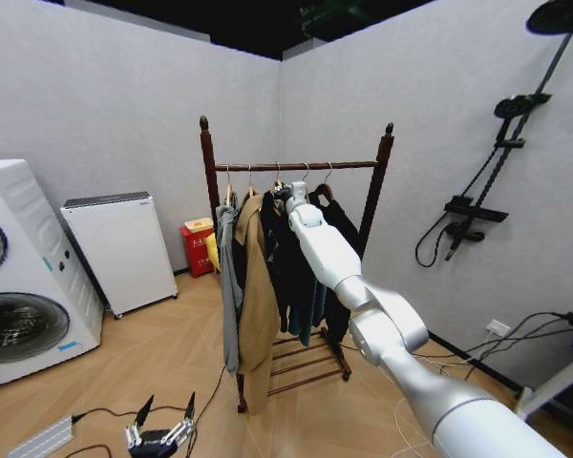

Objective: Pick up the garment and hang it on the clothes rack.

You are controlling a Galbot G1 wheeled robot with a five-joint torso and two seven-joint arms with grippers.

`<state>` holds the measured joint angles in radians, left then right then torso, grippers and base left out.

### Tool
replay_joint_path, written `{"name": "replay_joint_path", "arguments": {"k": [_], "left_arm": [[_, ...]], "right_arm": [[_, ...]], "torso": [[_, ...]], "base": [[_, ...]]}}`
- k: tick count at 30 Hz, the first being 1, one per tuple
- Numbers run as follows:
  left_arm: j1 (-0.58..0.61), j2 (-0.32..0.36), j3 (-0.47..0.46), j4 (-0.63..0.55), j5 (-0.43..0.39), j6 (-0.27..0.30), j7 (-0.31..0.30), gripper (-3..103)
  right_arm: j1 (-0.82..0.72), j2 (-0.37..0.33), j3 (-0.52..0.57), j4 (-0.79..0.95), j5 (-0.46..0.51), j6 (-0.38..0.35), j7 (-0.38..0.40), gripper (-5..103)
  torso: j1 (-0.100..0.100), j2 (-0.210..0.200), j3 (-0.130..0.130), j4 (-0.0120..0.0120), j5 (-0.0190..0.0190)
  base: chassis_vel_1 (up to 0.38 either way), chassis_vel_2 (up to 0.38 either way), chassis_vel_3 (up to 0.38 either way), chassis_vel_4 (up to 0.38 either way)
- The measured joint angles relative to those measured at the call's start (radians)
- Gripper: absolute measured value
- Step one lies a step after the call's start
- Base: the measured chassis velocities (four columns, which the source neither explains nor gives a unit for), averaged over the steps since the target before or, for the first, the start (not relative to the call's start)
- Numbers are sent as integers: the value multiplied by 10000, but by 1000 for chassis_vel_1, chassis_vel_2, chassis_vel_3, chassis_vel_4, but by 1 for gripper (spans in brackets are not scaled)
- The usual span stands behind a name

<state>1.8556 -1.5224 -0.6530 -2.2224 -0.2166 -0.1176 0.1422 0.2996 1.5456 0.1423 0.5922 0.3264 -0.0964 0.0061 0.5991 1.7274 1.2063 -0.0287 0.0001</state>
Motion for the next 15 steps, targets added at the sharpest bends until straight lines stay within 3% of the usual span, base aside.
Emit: {"name": "replay_joint_path", "arguments": {"k": [1, 3, 5, 6, 8, 9, 10, 12, 14, 15], "left_arm": [[0, 0, 1, 0, 0, 0, 1, 100], [0, 0, 0, 0, 0, 0, 0, 100], [0, 0, -3, 0, 0, 0, -1, 100], [-1, 0, 0, 0, 0, 0, 0, 100], [0, 0, 0, 0, 0, 0, 0, 100], [0, 1, 0, 0, 0, 0, -1, 100], [0, 1, 0, 0, 0, 0, -1, 100], [0, -1, -2, -1, 0, 0, -4, 100], [1, 0, 0, 0, 0, 0, 0, 100], [-1, 0, 0, 0, 0, 0, -2, 100]], "right_arm": [[-177, -128, -47, 382, 360, -207, 17, 7], [-442, -380, -182, 975, 721, -455, 28, 14], [-558, -513, -256, 1238, 841, -550, 38, 14], [-764, -766, -399, 1808, 1088, -711, 87, 25], [-885, -893, -464, 2103, 1212, -790, 100, 25], [-1170, -1143, -557, 2750, 1385, -914, 143, 36], [-1170, -1143, -557, 2750, 1385, -914, 143, 36], [-1842, -1650, -593, 3994, 1483, -1051, 291, 47], [-2229, -1923, -519, 4719, 1545, -1219, 350, 47], [-2906, -2450, -355, 6064, 1851, -1551, 542, 52]], "torso": [[0, 0, 0, 2, 0], [-1, 0, 1, 3, -2], [0, 0, 2, 2, 1], [1, -1, 1, 0, 1], [-1, 0, 0, 0, -1], [-1, 1, 0, -2, 0], [-1, 1, 0, -2, 0], [-1, 1, 1, 4, -1], [0, 0, 2, 5, 0], [0, 0, 2, 3, 3]], "base": [[0, 0, 0, 0], [0, 0, 0, 0], [0, 0, 0, 0], [0, 0, 0, 0], [0, 0, 0, 0], [0, 0, 0, 0], [0, 0, 0, 0], [0, 0, 0, 0], [0, 0, 0, 0], [0, 0, 0, 0]]}}
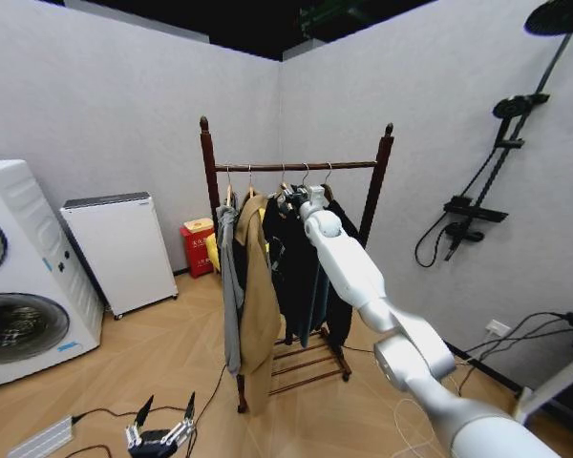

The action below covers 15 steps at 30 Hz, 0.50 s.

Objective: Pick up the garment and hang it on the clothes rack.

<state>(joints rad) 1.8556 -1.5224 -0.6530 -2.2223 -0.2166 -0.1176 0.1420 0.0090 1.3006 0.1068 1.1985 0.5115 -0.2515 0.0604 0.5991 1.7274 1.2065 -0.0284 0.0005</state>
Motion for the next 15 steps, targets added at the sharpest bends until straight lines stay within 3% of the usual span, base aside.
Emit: {"name": "replay_joint_path", "arguments": {"k": [1, 2, 3, 4, 6, 7, 9, 10, 11, 13, 14, 15], "left_arm": [[0, 0, 0, 0, 0, 0, 0, 100], [0, 0, 0, 0, 0, 0, 1, 100], [0, 1, 0, 0, 0, 0, 1, 100], [0, 1, 0, 0, 0, 0, 1, 100], [0, 0, -1, 2, 0, -2, 0, 100], [0, 0, -1, 2, 0, -2, 0, 100], [2, 0, 0, 2, 0, 0, 0, 100], [0, -1, 3, 1, 0, 0, 4, 100], [0, -1, 3, 1, 0, 0, 4, 100], [0, 0, 2, 2, 0, 0, 4, 100], [0, 0, 2, 2, 0, 0, 4, 100], [0, 1, -1, 1, 0, 0, 1, 100]], "right_arm": [[0, 0, 0, 0, 0, 0, 0, 52], [-598, -609, 166, 1193, 380, -230, 144, 63], [-1421, -1647, 472, 2576, 796, -366, 343, 68], [-1421, -1647, 472, 2576, 796, -366, 343, 68], [-3145, -3142, 1471, 4887, 1429, -615, 631, 79], [-3145, -3142, 1471, 4887, 1429, -615, 631, 79], [-4996, -3915, 2486, 6600, 1965, -777, 962, 90], [-5708, -4106, 2950, 7185, 2064, -794, 1100, 90], [-5708, -4106, 2950, 7185, 2064, -794, 1100, 90], [-7522, -4281, 4187, 8460, 2069, -793, 1311, 98], [-7522, -4281, 4187, 8460, 2069, -793, 1311, 98], [-8722, -4241, 4907, 9080, 1998, -793, 1322, 100]], "torso": [[0, 0, 0, 0, 0], [0, -1, -1, 5, -3], [-1, 0, -1, 8, -4], [-1, 0, -1, 8, -4], [0, 1, -3, -16, 2], [0, 1, -3, -16, 2], [-5, 3, -4, -19, 6], [-4, 2, -4, -13, 6], [-4, 2, -4, -13, 6], [-4, 2, -4, 3, -9], [-4, 2, -4, 3, -9], [-5, 2, -3, 1, -6]], "base": [[0, 0, 0, 0], [0, 0, 0, 0], [0, 0, 0, 0], [0, 0, 0, 0], [0, 0, 0, 0], [0, 0, 0, 0], [-60, -19, -20, -19], [0, 0, 0, 0], [0, 0, 0, 0], [0, 0, 0, 0], [0, 0, 0, 0], [0, 0, 0, 0]]}}
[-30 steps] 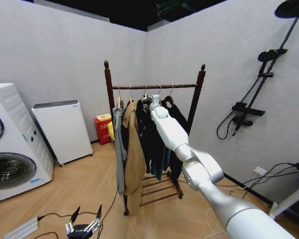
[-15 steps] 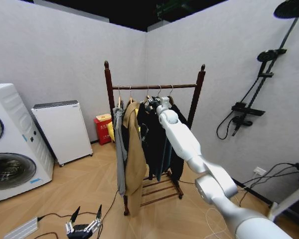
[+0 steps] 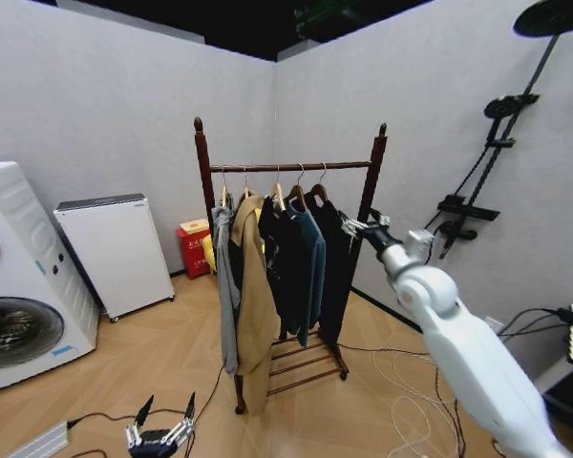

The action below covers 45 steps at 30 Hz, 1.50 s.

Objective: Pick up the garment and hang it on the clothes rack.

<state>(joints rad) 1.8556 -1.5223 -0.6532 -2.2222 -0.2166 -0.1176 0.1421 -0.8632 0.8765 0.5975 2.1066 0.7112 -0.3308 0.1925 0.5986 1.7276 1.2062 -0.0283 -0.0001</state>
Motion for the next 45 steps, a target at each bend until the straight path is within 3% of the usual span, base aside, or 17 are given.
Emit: {"name": "replay_joint_path", "arguments": {"k": [2, 5, 7, 8, 9, 11, 12, 15, 16, 45], "left_arm": [[1, 0, 1, 0, 0, 0, 5, 100], [0, 0, 0, 0, 0, 0, 0, 100], [0, -2, 0, 0, 0, 0, -1, 100], [0, 1, 3, 0, 0, 0, 3, 100], [0, 1, 3, 0, 0, 0, 3, 100], [0, -1, 4, 0, 0, 0, 4, 100], [0, -1, 4, 0, 0, 0, 4, 100], [-1, 0, 1, -1, 0, 0, 0, 100], [1, -1, 3, -1, 0, 0, 0, 100], [0, -1, 3, -2, 0, 0, 1, 100]], "right_arm": [[-2373, 396, 1482, 1047, -418, 363, -199, 100], [-3443, 680, 1997, 1361, -767, 767, -303, 100], [-5890, 1726, 2890, 1931, -1428, 1713, -427, 100], [-6698, 2217, 3054, 2106, -1539, 2016, -440, 100], [-6698, 2217, 3054, 2106, -1539, 2016, -440, 100], [-8209, 3283, 3167, 2216, -1891, 2919, -457, 100], [-8209, 3283, 3167, 2216, -1891, 2919, -457, 100], [-9605, 3728, 2768, 1677, -2655, 4593, -285, 100], [-9920, 3725, 2616, 1556, -2778, 4830, -241, 100], [-10111, 3658, 2156, 1411, -2969, 4859, -125, 100]], "torso": [[4, -1, 1, 0, 1], [3, 0, 0, -3, -1], [2, 0, 0, -4, 3], [2, 0, 0, -5, -1], [2, 0, 0, -5, -1], [1, 0, 0, -8, 1], [1, 0, 0, -8, 1], [1, -1, 0, -5, 0], [2, -1, 1, -5, 0], [5, -3, 3, -4, 2]], "base": [[0, 0, 0, 0], [0, 0, 0, 0], [0, 0, 0, 0], [0, 0, 0, 0], [0, 0, 0, 0], [0, 0, 0, 0], [0, 0, 0, 0], [0, 0, 0, 0], [0, 0, 0, 0], [-9, -7, -9, -10]]}}
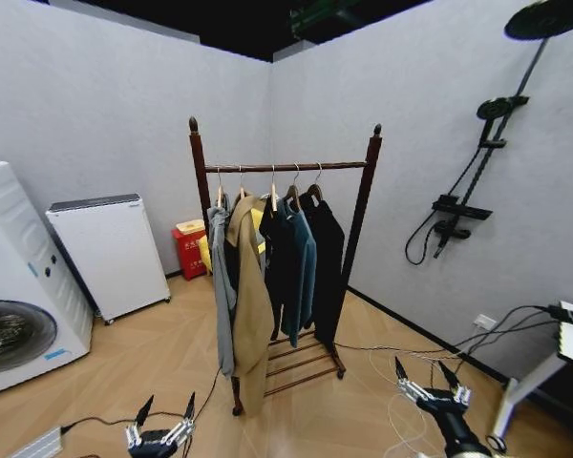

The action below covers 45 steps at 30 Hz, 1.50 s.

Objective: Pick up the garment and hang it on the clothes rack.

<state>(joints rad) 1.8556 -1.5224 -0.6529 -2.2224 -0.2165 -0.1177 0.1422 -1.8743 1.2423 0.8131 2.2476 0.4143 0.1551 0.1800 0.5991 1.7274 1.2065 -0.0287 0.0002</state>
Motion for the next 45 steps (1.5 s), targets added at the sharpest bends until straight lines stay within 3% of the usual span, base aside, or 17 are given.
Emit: {"name": "replay_joint_path", "arguments": {"k": [45], "left_arm": [[0, 0, 0, 0, -1, 0, 0, 100]], "right_arm": [[29, -9, -10, -11, 18, -24, -1, 100]], "torso": [[-1, 0, -1, -1, -2]], "base": [[-117, -113, -114, -117]]}}
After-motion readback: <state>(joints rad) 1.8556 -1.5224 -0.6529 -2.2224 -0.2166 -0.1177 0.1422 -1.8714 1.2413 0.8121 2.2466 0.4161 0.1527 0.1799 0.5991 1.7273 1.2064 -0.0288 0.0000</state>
